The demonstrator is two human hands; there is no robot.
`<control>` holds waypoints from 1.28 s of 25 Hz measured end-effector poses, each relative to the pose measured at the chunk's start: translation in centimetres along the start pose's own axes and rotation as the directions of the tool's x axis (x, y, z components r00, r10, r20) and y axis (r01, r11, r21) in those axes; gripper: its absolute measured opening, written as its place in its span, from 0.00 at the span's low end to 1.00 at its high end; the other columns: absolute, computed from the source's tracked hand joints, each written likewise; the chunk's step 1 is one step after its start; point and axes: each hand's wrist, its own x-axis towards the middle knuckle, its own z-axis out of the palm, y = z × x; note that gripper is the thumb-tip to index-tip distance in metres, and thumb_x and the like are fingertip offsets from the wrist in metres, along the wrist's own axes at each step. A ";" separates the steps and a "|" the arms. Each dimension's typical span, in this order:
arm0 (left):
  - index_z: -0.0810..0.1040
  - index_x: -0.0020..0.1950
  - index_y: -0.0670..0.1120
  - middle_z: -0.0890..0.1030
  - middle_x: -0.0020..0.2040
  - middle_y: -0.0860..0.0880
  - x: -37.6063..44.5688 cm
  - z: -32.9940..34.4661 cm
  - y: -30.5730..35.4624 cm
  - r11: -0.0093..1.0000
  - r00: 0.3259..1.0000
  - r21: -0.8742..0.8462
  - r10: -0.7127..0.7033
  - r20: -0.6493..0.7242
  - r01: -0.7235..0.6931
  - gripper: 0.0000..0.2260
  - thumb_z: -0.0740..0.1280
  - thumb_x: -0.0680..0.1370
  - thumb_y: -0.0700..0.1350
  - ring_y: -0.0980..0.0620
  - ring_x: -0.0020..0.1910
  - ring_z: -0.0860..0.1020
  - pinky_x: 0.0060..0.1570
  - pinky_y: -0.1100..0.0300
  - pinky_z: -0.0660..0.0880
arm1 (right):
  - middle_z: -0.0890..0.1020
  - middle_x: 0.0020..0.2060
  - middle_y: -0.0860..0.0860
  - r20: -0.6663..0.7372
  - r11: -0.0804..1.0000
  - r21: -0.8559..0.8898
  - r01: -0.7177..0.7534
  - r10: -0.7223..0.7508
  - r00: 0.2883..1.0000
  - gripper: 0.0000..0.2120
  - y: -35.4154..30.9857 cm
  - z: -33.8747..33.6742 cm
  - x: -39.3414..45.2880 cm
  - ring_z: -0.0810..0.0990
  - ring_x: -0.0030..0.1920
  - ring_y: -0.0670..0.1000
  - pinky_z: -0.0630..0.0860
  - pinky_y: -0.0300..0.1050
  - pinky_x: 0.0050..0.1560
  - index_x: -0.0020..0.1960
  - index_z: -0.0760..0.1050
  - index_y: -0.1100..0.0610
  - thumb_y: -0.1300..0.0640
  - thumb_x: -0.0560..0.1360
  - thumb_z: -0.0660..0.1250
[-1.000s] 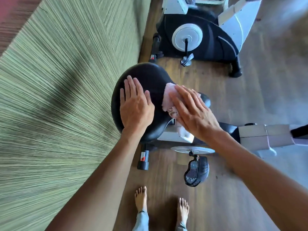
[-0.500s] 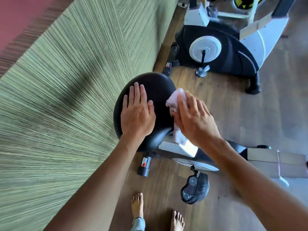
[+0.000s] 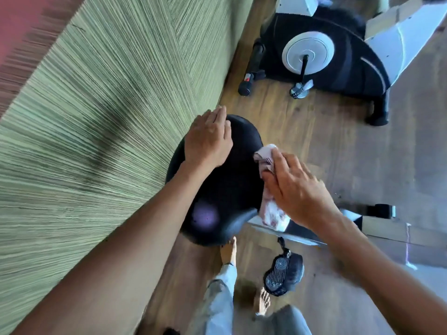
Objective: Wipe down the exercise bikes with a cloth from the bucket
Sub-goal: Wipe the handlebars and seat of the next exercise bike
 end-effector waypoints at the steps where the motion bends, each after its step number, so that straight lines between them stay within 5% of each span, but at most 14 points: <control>1: 0.70 0.75 0.39 0.76 0.71 0.41 -0.1 0.2 0.1 1.000 1.000 0.001 -0.004 -0.021 0.004 0.24 0.50 0.84 0.49 0.42 0.70 0.73 0.72 0.47 0.68 | 0.70 0.70 0.57 0.028 1.000 0.012 -0.022 0.022 0.999 0.32 0.2 0.0 0.4 0.72 0.69 0.61 0.73 0.57 0.61 0.80 0.55 0.57 0.41 0.81 0.47; 5: 0.70 0.75 0.42 0.75 0.73 0.44 0.0 0.3 0.1 0.999 0.999 0.015 -0.034 -0.027 0.035 0.25 0.48 0.84 0.52 0.45 0.72 0.73 0.71 0.49 0.69 | 0.59 0.78 0.63 0.057 0.953 0.299 -0.054 0.038 0.998 0.31 -1.9 1.0 9.6 0.61 0.77 0.64 0.60 0.57 0.75 0.81 0.49 0.62 0.47 0.85 0.51; 8: 0.72 0.74 0.42 0.74 0.74 0.45 -0.2 0.3 -0.2 0.999 0.999 0.030 -0.026 -0.043 0.027 0.28 0.42 0.86 0.53 0.47 0.73 0.72 0.71 0.52 0.68 | 0.54 0.79 0.65 0.061 0.941 0.332 0.073 -0.099 0.993 0.30 -2.4 0.9 13.8 0.52 0.80 0.63 0.53 0.55 0.79 0.81 0.49 0.64 0.49 0.86 0.52; 11: 0.71 0.76 0.42 0.74 0.74 0.45 -0.1 -0.2 0.5 0.992 0.992 -0.051 -0.114 -0.057 0.111 0.25 0.47 0.86 0.52 0.47 0.73 0.72 0.72 0.53 0.68 | 0.52 0.79 0.66 0.050 0.906 0.354 0.233 -0.267 0.962 0.31 0.4 0.9 9.8 0.49 0.81 0.62 0.50 0.51 0.80 0.81 0.47 0.66 0.49 0.86 0.52; 14: 0.68 0.78 0.44 0.71 0.77 0.47 0.1 -1.0 1.3 0.987 0.989 -0.062 -0.148 -0.021 0.147 0.28 0.43 0.84 0.55 0.49 0.76 0.69 0.75 0.53 0.64 | 0.54 0.78 0.68 0.048 0.892 0.341 0.296 -0.331 0.942 0.34 2.5 1.0 4.9 0.54 0.80 0.65 0.54 0.50 0.78 0.80 0.50 0.68 0.46 0.82 0.48; 17: 0.64 0.81 0.52 0.66 0.79 0.56 0.1 -1.4 1.5 0.967 0.978 -0.142 -0.208 0.033 0.210 0.25 0.42 0.87 0.55 0.54 0.78 0.64 0.76 0.56 0.60 | 0.59 0.75 0.73 -0.006 0.912 0.285 0.296 -0.307 0.952 0.33 0.6 1.7 9.5 0.59 0.76 0.71 0.58 0.60 0.76 0.78 0.55 0.70 0.47 0.82 0.46; 19: 0.65 0.80 0.54 0.66 0.79 0.58 0.1 -1.8 1.8 0.928 0.958 -0.245 -0.287 0.015 0.282 0.22 0.45 0.88 0.53 0.58 0.77 0.63 0.76 0.59 0.60 | 0.66 0.72 0.67 0.025 0.912 0.240 0.332 -0.347 0.937 0.34 -1.6 1.1 15.2 0.65 0.73 0.68 0.63 0.63 0.73 0.75 0.64 0.64 0.42 0.82 0.39; 21: 0.62 0.81 0.55 0.67 0.79 0.56 0.0 -2.0 1.9 0.886 0.932 -0.302 -0.363 0.017 0.351 0.22 0.47 0.87 0.56 0.56 0.76 0.66 0.73 0.59 0.62 | 0.72 0.68 0.62 0.056 0.885 0.243 0.398 -0.422 0.905 0.31 -2.2 0.6 18.2 0.72 0.67 0.66 0.70 0.63 0.68 0.70 0.69 0.59 0.41 0.80 0.43; 24: 0.58 0.82 0.56 0.75 0.73 0.49 -0.2 -1.9 1.7 0.836 0.910 -0.384 -0.414 0.029 0.393 0.32 0.44 0.81 0.67 0.48 0.69 0.75 0.68 0.51 0.70 | 0.65 0.75 0.67 -0.016 0.845 0.201 0.496 -0.503 0.864 0.25 0.5 0.9 14.5 0.63 0.76 0.68 0.62 0.63 0.76 0.77 0.62 0.64 0.53 0.84 0.53; 28: 0.61 0.82 0.53 0.68 0.79 0.53 -0.2 -1.9 1.5 0.822 0.908 -0.421 -0.419 0.007 0.383 0.34 0.44 0.80 0.66 0.55 0.76 0.66 0.74 0.59 0.62 | 0.53 0.80 0.65 0.023 0.823 0.341 0.455 -0.491 0.871 0.31 3.8 1.2 10.2 0.50 0.81 0.60 0.49 0.51 0.81 0.81 0.49 0.65 0.51 0.83 0.51; 32: 0.63 0.81 0.50 0.67 0.79 0.53 -0.1 -1.6 1.5 0.816 0.919 -0.473 -0.393 -0.031 0.333 0.30 0.47 0.83 0.62 0.57 0.77 0.64 0.76 0.60 0.61 | 0.67 0.72 0.59 -0.041 0.853 0.334 0.401 -0.412 0.910 0.29 -0.5 0.4 14.3 0.66 0.72 0.61 0.62 0.55 0.74 0.76 0.62 0.59 0.44 0.81 0.54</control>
